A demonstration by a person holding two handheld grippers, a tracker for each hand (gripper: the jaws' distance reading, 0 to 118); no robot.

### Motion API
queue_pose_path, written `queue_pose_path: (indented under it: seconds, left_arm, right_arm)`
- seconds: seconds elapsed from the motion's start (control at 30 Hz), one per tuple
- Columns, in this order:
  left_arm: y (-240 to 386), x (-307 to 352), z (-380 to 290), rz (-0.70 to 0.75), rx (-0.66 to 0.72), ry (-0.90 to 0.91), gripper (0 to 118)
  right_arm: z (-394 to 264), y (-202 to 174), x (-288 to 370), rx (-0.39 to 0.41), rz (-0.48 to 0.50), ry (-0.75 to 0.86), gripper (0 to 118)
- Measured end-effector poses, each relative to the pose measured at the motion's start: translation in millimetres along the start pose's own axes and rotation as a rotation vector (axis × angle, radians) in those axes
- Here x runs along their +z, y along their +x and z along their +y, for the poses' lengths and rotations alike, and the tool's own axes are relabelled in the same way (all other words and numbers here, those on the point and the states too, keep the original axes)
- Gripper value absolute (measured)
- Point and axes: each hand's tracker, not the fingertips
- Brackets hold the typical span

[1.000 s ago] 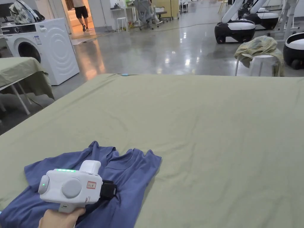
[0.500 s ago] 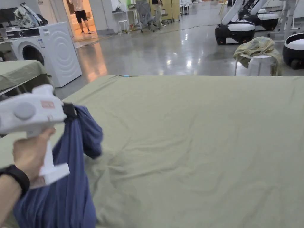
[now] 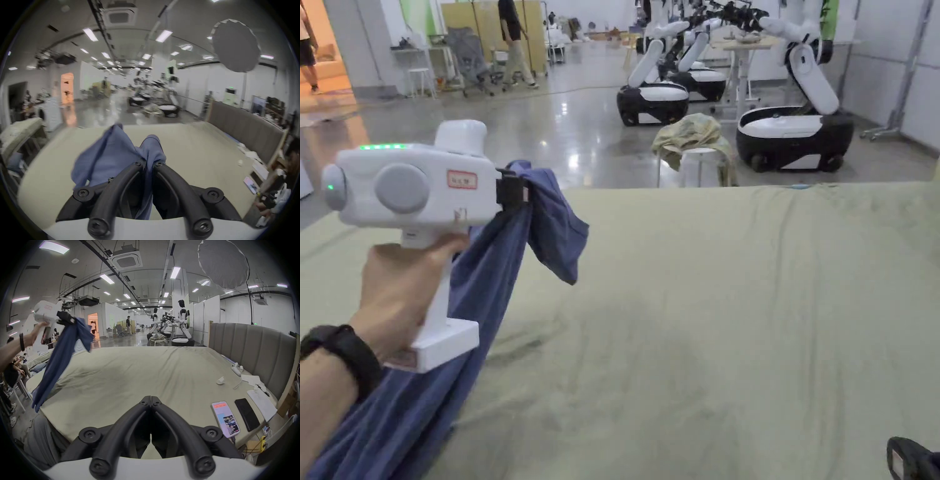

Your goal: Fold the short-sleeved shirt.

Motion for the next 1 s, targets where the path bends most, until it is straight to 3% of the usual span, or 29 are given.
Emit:
queue_pose_path:
  seconds: [0.23,0.37,0.5,0.57,0.63,0.8,0.9,1.0]
  left_arm:
    - [155,-89,-141,-0.428,0.008,-0.268,5]
    - [233,-93,-201,-0.607,-0.073,-0.332,6]
    - [269,-75,-225,-0.730,-0.148,-0.352,7]
    - [268,-67,-225,-0.705,-0.174,-0.360,21]
    - [248,-54,-216,-0.753,-0.067,-0.348,35]
    - [174,24,-176,-0.512,-0.020,-0.053,42]
    - [134,84,-164,-0.201,-0.087,0.157,42]
    - [102,131,-160,0.004,-0.118,0.238,42]
  right_arm:
    - [-12,22,11,-0.057,-0.072,-0.024,0]
    - [-22,35,13,-0.097,-0.098,-0.044,0]
    - [-30,45,12,-0.130,-0.116,-0.063,0]
    - [-33,49,10,-0.139,-0.114,-0.075,0]
    - [-34,50,7,-0.143,-0.111,-0.080,0]
    - [-24,45,3,-0.133,-0.073,-0.058,0]
    - [-14,38,-3,-0.102,-0.047,-0.033,0]
    - [-4,31,-12,-0.073,-0.012,-0.017,0]
